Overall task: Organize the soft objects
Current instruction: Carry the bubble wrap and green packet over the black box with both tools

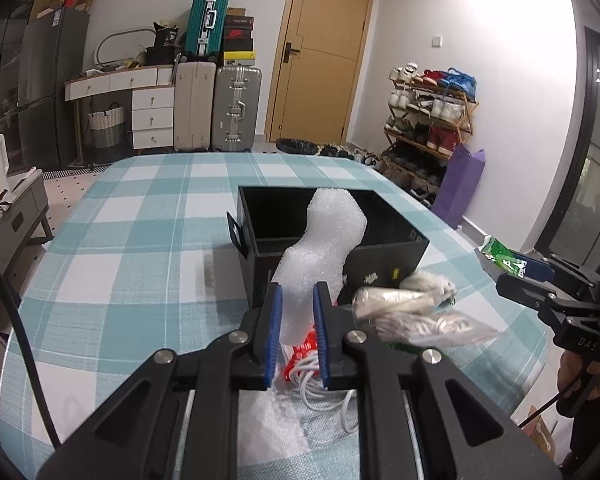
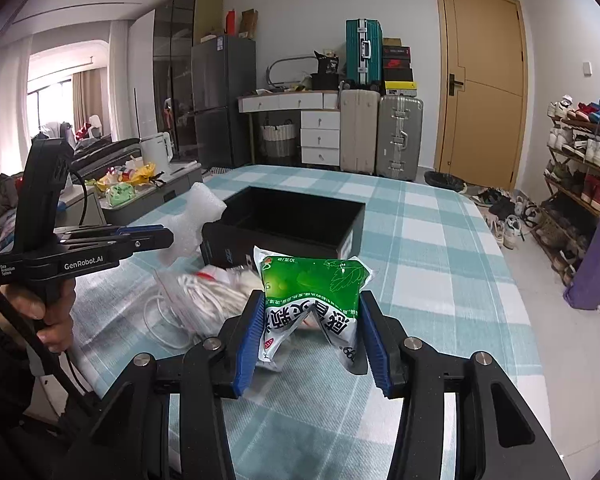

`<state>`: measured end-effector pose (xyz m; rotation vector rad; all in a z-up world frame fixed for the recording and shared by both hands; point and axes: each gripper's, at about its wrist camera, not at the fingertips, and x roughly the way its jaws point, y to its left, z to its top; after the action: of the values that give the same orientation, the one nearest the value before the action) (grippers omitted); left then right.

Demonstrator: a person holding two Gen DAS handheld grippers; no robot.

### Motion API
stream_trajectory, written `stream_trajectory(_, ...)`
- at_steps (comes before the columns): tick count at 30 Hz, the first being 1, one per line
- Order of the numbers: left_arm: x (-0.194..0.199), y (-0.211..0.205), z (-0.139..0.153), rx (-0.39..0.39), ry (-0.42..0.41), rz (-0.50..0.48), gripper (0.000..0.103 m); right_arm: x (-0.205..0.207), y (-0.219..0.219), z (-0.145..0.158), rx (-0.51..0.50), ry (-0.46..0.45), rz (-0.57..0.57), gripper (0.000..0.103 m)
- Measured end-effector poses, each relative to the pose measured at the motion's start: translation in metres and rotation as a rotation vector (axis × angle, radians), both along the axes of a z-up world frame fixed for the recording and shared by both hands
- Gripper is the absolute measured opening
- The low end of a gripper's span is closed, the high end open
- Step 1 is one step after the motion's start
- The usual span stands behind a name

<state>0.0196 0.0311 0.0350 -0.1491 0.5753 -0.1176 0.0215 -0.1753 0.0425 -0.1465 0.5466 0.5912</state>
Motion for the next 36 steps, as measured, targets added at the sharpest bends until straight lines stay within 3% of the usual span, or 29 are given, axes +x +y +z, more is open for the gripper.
stream_trajectory(17,0.032,-0.001,0.028,-0.004,-0.054,0.008,0.013,0.043,0.034,0.020,0.036,-0.019,0.063,0.047)
stream_trajectory(36,0.085,-0.005,0.016,0.012,-0.002,0.011,0.013,0.103,0.064,0.014,0.000,0.017,0.077,0.047)
